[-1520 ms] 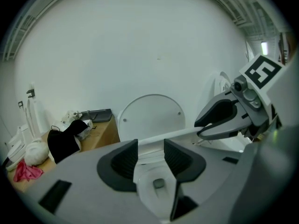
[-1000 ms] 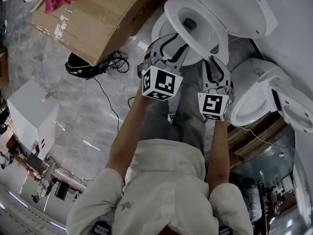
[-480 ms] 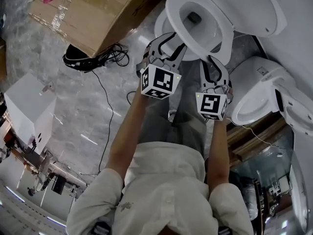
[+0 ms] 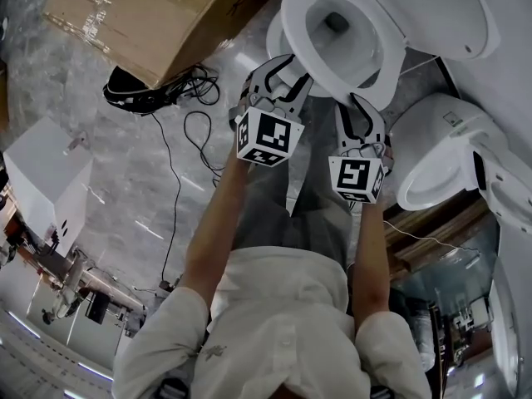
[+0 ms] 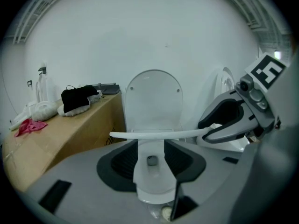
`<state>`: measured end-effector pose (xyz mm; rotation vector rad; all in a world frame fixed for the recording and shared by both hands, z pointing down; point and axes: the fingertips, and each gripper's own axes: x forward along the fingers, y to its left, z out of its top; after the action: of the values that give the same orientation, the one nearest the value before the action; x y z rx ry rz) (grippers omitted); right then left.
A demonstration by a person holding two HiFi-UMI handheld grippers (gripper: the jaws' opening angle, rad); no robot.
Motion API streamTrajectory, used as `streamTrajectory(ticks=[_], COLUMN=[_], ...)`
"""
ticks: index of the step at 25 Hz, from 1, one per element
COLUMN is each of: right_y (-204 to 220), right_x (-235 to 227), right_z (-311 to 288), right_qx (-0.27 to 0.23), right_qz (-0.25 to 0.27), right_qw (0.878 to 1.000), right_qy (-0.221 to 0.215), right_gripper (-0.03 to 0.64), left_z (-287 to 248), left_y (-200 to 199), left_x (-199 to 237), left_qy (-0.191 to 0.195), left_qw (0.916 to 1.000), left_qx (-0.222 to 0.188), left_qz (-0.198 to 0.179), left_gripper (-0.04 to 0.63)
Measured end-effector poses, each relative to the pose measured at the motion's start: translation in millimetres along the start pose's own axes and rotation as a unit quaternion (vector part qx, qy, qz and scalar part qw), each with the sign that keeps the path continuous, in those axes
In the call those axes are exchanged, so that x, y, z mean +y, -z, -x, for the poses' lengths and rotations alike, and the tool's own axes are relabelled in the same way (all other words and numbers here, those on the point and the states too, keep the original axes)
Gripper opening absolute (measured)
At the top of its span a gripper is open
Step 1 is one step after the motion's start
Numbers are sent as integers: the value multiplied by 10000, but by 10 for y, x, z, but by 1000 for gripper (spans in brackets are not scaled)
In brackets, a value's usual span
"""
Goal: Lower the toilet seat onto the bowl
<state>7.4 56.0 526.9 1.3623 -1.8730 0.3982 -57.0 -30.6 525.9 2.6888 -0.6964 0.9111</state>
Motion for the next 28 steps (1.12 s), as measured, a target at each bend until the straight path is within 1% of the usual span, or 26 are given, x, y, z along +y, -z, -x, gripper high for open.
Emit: streamTrajectory(ticks=[13,21,28], right_y=[270,416,547], right_x=[388,550,695], right_z=[-241,-355,-462], right_qx=[208,261,315], right_qz=[233,327,419], right_qw=[9982,9970,9955], right_qy=[-502,-652,-790], right_gripper=[147,158,167], left_z=[-43,-182,-196], left_y=[579,857,1107], left_x=[30,52,13], left_qy=[-105,-157,-171], left_qw=[9990,9979,9963], left_qx=[300,511,656], left_qz=[312,377,529], left_gripper=[190,189,187])
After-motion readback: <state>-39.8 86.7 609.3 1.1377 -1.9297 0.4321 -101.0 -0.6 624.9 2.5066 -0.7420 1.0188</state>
